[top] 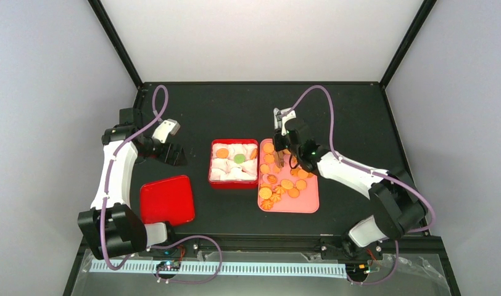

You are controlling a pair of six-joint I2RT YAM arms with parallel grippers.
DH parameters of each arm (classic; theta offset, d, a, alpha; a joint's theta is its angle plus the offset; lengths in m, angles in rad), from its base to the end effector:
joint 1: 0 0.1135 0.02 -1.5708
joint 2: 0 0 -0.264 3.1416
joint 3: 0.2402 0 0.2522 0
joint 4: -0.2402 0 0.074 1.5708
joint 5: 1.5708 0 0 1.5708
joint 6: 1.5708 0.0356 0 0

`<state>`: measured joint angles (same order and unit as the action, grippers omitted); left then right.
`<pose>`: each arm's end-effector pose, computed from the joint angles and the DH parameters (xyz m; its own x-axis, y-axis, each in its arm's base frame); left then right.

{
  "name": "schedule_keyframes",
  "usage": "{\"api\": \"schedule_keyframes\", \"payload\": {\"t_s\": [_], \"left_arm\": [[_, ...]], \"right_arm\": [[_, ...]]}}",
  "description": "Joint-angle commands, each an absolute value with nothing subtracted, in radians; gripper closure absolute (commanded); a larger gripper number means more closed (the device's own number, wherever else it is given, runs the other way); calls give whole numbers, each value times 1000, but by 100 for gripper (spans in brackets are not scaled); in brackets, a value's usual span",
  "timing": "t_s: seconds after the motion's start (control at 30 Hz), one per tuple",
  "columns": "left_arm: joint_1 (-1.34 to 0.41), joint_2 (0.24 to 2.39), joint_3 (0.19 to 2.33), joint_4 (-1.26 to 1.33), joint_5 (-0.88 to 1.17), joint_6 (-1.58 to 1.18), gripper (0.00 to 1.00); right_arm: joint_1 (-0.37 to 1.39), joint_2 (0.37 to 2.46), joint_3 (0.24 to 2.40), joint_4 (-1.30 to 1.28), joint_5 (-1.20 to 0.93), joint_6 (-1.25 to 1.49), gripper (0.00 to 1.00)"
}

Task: Pack the cookies

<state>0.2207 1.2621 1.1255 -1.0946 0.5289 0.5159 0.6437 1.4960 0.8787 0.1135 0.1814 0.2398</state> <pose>0.2240 0.0318 0.2923 -0.8126 0.2542 -0.5245 0.4321 0.8666 -0.2495 0.2680 0.1930 0.2313 -0.4853 -0.0720 -0.8714 -0.3589 0.9252 0.1234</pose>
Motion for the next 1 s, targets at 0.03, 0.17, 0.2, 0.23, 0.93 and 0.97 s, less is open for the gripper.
{"api": "schedule_keyframes", "payload": {"t_s": [0.03,0.17,0.2,0.23,0.93,0.97], "left_arm": [[226,1259,1163,-1118,550,526,1],[226,1259,1157,-1117,551,526,1],[226,1259,1155,-1118,548,526,1],[226,1257,1154,-1119,546,526,1],[226,1250,1134,-1108,526,516,1],[226,1248,1133,-1108,523,516,1]], "right_arm": [[644,1454,931,95,225,183,84],[644,1472,962,81,212,163,83],[645,1476,967,77,207,165,85],[645,1477,967,76,201,170,89],[862,1458,1191,53,190,177,99],[877,1488,1216,56,184,180,99]]}}
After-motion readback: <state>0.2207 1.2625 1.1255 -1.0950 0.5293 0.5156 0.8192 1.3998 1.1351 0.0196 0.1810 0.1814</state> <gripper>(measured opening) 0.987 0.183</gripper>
